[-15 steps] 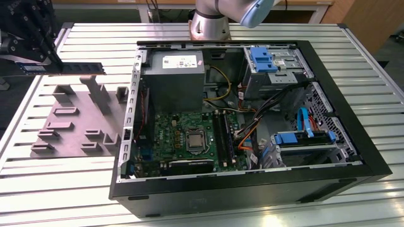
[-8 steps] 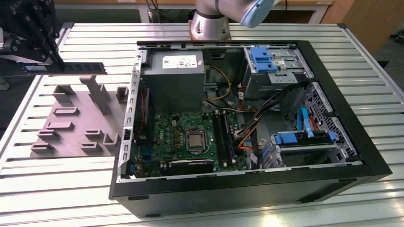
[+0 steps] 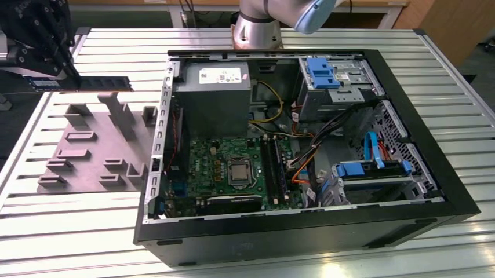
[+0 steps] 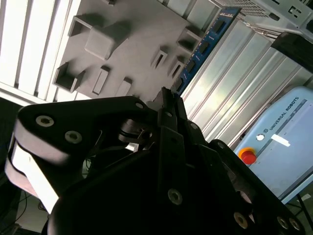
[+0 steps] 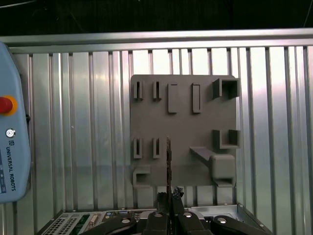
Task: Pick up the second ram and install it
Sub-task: 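Pick up the second ram and move it above second insertion slot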
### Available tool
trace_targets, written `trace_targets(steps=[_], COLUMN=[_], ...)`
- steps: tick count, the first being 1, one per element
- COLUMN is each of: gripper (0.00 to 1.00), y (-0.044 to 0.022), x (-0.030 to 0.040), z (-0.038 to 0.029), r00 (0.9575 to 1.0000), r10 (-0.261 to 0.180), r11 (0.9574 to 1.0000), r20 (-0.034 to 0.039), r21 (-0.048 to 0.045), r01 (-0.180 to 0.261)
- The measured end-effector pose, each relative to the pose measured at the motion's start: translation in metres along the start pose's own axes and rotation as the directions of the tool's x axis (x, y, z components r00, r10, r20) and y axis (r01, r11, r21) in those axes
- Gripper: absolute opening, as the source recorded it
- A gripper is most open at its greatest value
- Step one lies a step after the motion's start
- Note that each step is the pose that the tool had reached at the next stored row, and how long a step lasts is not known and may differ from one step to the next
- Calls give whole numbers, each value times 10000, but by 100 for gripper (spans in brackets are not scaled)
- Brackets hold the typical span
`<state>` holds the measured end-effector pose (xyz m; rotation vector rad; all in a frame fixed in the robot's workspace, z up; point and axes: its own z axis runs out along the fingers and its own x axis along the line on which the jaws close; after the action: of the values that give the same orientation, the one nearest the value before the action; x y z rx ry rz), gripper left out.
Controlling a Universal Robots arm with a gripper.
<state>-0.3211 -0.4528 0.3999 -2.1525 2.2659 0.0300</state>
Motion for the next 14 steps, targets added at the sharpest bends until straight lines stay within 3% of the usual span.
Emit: trace_targets(steps=[14], gripper=[14], y=[-72], x=[-4], z=[0], r00=[10000], r10=[0], r11=[10000], r20=[0], r21=[0], r01=[0])
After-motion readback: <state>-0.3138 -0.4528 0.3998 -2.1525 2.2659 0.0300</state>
